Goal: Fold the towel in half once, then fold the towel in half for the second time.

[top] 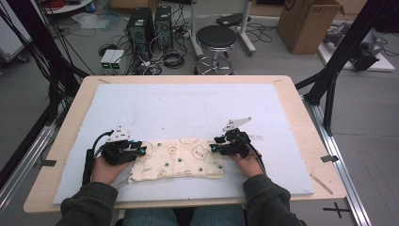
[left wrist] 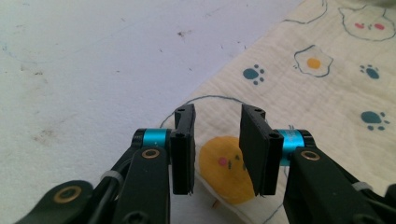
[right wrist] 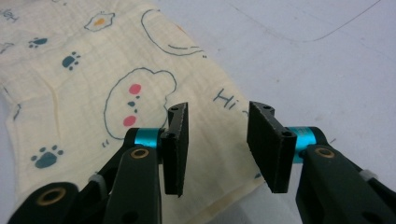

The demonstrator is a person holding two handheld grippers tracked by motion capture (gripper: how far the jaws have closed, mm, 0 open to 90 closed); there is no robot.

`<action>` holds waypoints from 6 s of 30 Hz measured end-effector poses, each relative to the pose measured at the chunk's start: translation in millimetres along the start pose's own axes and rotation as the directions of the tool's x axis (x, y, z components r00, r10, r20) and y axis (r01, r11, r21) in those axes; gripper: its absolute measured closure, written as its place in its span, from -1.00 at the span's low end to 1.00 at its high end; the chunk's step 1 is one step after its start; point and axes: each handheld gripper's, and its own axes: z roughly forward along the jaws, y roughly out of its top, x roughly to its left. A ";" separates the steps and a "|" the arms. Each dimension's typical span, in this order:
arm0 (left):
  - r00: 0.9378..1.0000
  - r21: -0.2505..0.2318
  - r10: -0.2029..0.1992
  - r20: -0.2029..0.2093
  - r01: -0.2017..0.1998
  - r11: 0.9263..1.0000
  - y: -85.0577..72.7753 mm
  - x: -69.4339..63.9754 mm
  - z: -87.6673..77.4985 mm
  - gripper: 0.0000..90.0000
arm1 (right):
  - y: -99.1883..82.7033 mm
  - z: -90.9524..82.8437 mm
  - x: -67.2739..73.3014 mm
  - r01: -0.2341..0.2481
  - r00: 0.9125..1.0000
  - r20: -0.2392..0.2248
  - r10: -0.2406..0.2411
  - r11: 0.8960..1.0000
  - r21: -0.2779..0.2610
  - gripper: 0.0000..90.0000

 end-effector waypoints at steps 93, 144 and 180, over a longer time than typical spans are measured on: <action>0.993 0.028 -0.113 0.041 0.112 0.993 12.9 32.3 0.5 0.26 | 31.0 -2.5 -38.1 -0.110 0.991 -0.062 0.117 0.989 0.103 0.21; 0.989 0.120 -0.142 0.049 0.135 0.983 14.3 41.9 17.1 0.53 | 16.7 5.1 -34.1 -0.047 0.994 -0.089 0.064 0.982 0.183 0.87; 0.996 0.093 -0.085 -0.001 0.084 0.992 35.6 39.2 36.4 0.90 | 34.7 -4.4 -58.7 -0.045 0.997 -0.045 0.056 0.977 0.208 0.90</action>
